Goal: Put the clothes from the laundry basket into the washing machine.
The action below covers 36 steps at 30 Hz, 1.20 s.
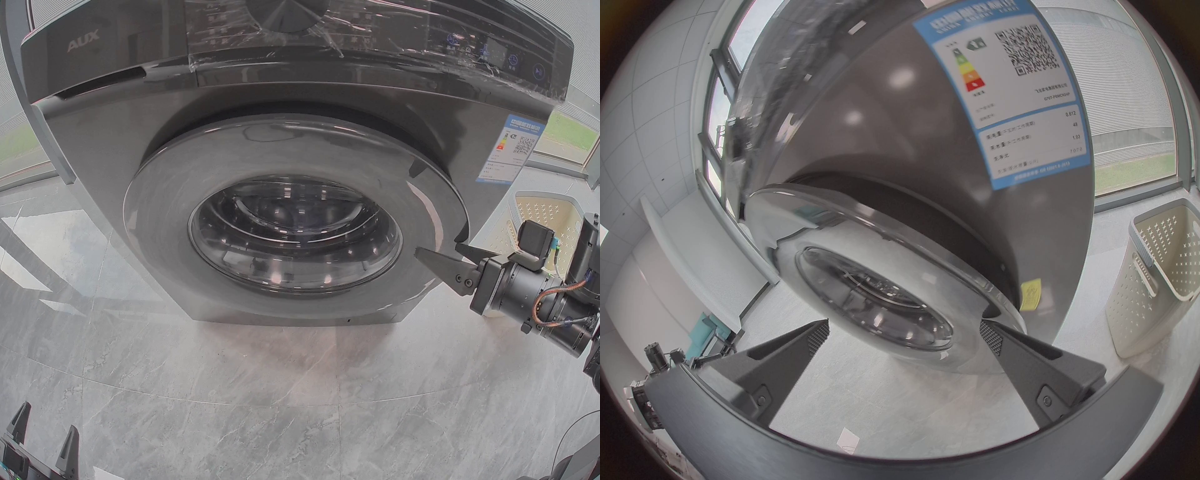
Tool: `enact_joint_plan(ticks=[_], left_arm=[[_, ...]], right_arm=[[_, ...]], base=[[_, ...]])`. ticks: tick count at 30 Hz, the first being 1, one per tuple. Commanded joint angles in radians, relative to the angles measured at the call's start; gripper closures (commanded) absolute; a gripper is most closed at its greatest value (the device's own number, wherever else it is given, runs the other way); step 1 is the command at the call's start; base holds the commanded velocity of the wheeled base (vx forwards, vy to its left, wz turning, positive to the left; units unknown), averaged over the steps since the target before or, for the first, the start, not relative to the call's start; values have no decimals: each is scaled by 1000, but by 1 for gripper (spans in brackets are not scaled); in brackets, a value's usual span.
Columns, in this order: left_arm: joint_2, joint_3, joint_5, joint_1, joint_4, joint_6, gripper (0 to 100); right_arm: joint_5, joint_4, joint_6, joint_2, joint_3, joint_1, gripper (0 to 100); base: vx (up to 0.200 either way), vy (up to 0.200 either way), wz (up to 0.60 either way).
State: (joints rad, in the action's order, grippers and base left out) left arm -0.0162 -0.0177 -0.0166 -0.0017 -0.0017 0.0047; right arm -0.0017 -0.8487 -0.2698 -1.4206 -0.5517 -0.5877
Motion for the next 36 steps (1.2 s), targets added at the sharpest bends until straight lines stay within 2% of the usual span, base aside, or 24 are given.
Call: enact_joint_plan(ticks=[1,5,9,12,15,19,20,23,24,25,29,33,34,35,36], left_arm=[[13,18,0,0,0,0,0],[13,18,0,0,0,0,0],[13,18,0,0,0,0,0],[13,18,0,0,0,0,0],[13,18,0,0,0,0,0],[13,18,0,0,0,0,0],[13,18,0,0,0,0,0],[13,18,0,-1,0,0,0],[13,18,0,-1,0,0,0],[13,18,1,-1,0,0,0],[12,18,1,0,0,0,0],[12,18,1,-1,0,0,0],[12,18,1,-1,0,0,0],[12,18,1,-1,0,-2,0],[12,18,1,-1,0,-2,0]], right_arm=[[-1,-1,0,-12,-8,3,0],[-4,-1,-2,-11,-24,20,0],[-47,-1,-3,-9,-36,26,0],[-55,-1,-5,-1,-30,26,0],[-44,4,6,48,78,-18,0],[-37,0,55,151,274,-141,0],[-32,0,61,166,299,-147,0],[23,2,89,284,414,-144,0],[23,2,89,284,414,-144,0],[32,11,89,376,467,-136,0],[26,31,101,566,550,-57,0],[25,188,141,776,552,112,0],[26,195,142,784,552,118,0],[28,292,149,905,550,196,0],[28,341,152,956,550,232,0]], base=[[200,0,0],[0,0,0],[0,0,0],[0,0,0],[0,0,0],[0,0,0],[0,0,0],[0,0,0],[0,0,0],[0,0,0],[0,0,0],[0,0,0],[0,0,0],[0,0,0],[0,0,0]])
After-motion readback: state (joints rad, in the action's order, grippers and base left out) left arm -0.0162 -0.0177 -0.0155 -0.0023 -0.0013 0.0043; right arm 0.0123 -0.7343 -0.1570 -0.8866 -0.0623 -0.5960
